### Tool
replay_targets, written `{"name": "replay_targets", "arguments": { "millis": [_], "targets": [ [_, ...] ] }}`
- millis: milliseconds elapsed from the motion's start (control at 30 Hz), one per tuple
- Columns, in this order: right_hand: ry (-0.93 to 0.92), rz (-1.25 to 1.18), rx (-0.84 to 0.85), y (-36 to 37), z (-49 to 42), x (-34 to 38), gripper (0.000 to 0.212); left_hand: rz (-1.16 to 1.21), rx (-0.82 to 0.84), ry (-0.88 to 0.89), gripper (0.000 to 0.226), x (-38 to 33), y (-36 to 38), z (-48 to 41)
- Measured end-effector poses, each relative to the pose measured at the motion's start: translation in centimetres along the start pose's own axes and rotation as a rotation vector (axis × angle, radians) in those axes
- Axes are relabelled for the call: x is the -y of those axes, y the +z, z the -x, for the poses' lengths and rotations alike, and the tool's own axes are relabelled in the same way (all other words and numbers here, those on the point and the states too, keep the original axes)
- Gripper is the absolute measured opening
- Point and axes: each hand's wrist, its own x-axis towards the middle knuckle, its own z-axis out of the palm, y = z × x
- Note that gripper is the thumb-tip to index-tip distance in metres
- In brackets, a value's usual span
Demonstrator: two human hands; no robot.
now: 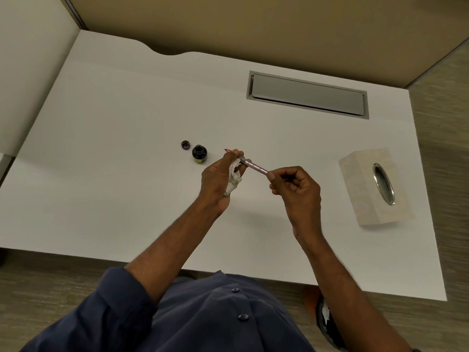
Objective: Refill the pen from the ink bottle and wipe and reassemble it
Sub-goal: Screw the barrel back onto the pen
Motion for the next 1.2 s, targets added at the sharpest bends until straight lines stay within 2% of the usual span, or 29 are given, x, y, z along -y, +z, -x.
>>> {"name": "replay_targets", "arguments": {
  "millis": [133,233,333,433,500,667,733,800,933,1200],
  "targets": [
    [-0.008,0.053,0.014,-0.1,0.0,-0.3,0.013,0.007,-0.033,-0.047,0.014,-0.1,-0.4,-0.5],
    [-0.011,0.107,0.018,-0.1,-0.1,-0.7,0.014,0.026,-0.047,-0.043,0.006,-0.1,-0.8,-0.9],
    [0.0,0.114,0.004,-0.3,-0.3,-0.8,0.015,0.037,-0.037,-0.046,0.011,-0.2,-1.1,-0.9],
    [0.023,0.066,-0.026,-0.5,-0.4,-0.8,0.015,0.053,-0.013,-0.063,0.029,-0.3,-1.1,-0.7],
    [0.067,-0.001,-0.062,-0.5,-0.6,-0.6,0.015,0.043,0.012,-0.066,0.025,-0.5,-1.0,-0.5],
    [0.173,-0.003,-0.092,-0.4,-1.0,-0.6,0.032,0.048,0.073,-0.08,0.042,-0.5,-0.9,-0.5],
    [0.174,-0.002,-0.09,-0.5,-0.9,-0.8,0.029,0.053,0.071,-0.089,0.045,-0.7,-0.9,-0.4],
    [0.138,-0.035,-0.068,-0.7,-1.0,-0.8,0.019,0.065,0.059,-0.088,0.045,-0.9,-1.0,-0.4],
    [0.084,-0.007,-0.037,-0.9,-0.9,-0.5,0.02,0.083,0.041,-0.095,0.031,-0.9,-1.3,-0.3],
    [0.167,-0.181,-0.082,-0.4,-0.5,-0.4,0.018,0.134,0.082,-0.107,0.043,-0.7,-1.7,-0.7]
  ]
}}
